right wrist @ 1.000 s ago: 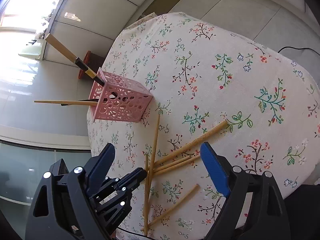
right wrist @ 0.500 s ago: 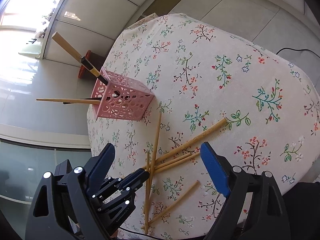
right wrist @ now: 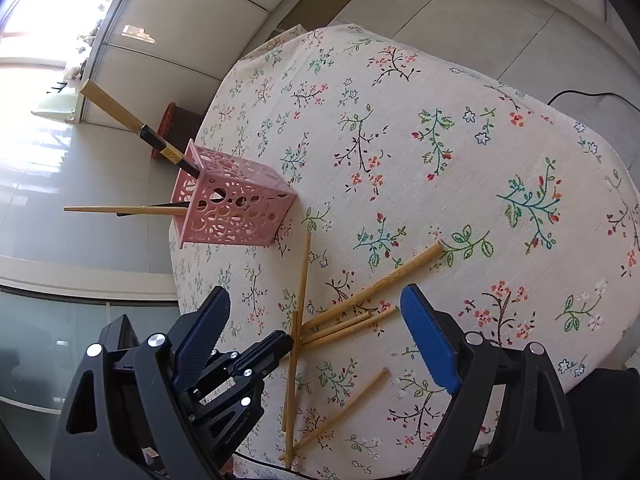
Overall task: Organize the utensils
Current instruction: 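Hold the chopstick in the left gripper while lowering the right gripper toward the chopsticks, then close the right gripper on another bamboo chopstick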
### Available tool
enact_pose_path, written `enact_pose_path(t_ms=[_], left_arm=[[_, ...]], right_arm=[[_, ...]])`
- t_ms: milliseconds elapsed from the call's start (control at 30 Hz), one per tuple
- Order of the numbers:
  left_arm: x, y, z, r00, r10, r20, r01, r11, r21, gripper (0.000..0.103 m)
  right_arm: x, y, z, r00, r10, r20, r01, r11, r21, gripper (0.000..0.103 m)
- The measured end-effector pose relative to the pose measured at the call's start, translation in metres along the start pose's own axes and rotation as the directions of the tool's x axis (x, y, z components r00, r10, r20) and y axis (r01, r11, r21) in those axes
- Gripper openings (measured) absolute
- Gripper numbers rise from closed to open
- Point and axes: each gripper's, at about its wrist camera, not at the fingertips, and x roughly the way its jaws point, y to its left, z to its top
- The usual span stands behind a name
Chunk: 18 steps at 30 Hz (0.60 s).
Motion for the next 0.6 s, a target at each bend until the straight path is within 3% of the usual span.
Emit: enact_pose_path(t_ms=[333, 433, 533, 600], left_arm=[[-0.057, -0.003, -0.022, 0.994, 0.045, 0.100, -0.045, 0.999, 0.001, 0.001], [-0.061, 0.000, -0.030, 0.999, 0.006, 0.032, -0.005, 1.000, -0.029, 0.004], [-0.046, -0.009, -0.042, 0.998, 0.038, -0.057, -0.040, 0.998, -0.044, 0.008], [-0.033, -0.025, -0.049, 0.993, 0.067, -0.098, -0.066, 0.998, 0.007, 0.013]], right_arm=[[-0.010, 0.018, -0.011, 1.000, -0.012, 0.014, 0.013, 0.999, -0.039, 0.085], [-0.023, 0.027, -0.018, 0.995, -0.082, 0.052, 0.086, 0.992, -0.089, 0.085], [-0.038, 0.033, -0.027, 0.980, -0.168, 0.106, 0.183, 0.971, -0.157, 0.085], [-0.049, 0.033, -0.032, 0.971, -0.195, 0.139, 0.219, 0.959, -0.178, 0.085]])
